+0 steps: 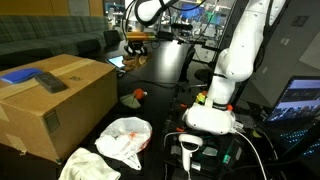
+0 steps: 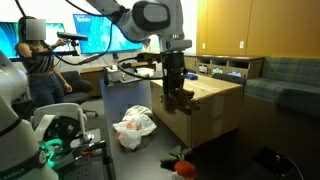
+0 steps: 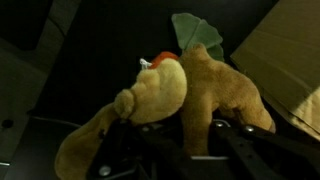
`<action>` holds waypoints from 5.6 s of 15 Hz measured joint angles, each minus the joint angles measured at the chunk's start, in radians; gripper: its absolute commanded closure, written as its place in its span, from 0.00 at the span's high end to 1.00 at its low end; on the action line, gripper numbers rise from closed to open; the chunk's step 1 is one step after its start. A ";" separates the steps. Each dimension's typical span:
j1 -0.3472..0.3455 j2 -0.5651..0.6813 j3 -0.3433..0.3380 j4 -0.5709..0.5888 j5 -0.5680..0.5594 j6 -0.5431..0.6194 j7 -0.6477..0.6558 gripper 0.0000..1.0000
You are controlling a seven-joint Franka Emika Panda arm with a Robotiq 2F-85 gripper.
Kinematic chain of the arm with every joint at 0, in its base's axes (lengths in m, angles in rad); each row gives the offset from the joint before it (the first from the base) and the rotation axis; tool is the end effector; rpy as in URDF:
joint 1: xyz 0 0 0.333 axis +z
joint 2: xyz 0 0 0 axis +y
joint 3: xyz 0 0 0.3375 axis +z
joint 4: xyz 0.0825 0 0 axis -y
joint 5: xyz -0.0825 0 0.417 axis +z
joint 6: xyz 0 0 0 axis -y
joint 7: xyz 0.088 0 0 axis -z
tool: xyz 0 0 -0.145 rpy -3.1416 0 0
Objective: Pick the objects on the box and put them on the table, then pick the objects on the table and put them on the box
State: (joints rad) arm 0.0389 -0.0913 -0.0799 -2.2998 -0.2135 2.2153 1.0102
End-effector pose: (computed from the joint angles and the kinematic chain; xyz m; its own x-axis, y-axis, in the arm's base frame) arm 0.5244 -0.0348 0.3511 0.6028 -0.7862 0.1363 -0.7978 -0.5962 0.0897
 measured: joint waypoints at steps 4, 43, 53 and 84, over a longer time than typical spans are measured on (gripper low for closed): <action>-0.011 0.027 0.034 0.143 0.000 -0.050 -0.043 0.02; 0.031 0.643 0.088 0.866 0.404 -0.259 -0.449 0.60; 0.035 0.590 0.089 0.860 0.416 -0.276 -0.459 1.00; 0.135 0.235 0.215 -0.218 0.416 0.432 -0.562 1.00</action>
State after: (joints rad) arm 0.1743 0.1437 0.1346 -2.5178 0.2026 2.6474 0.4480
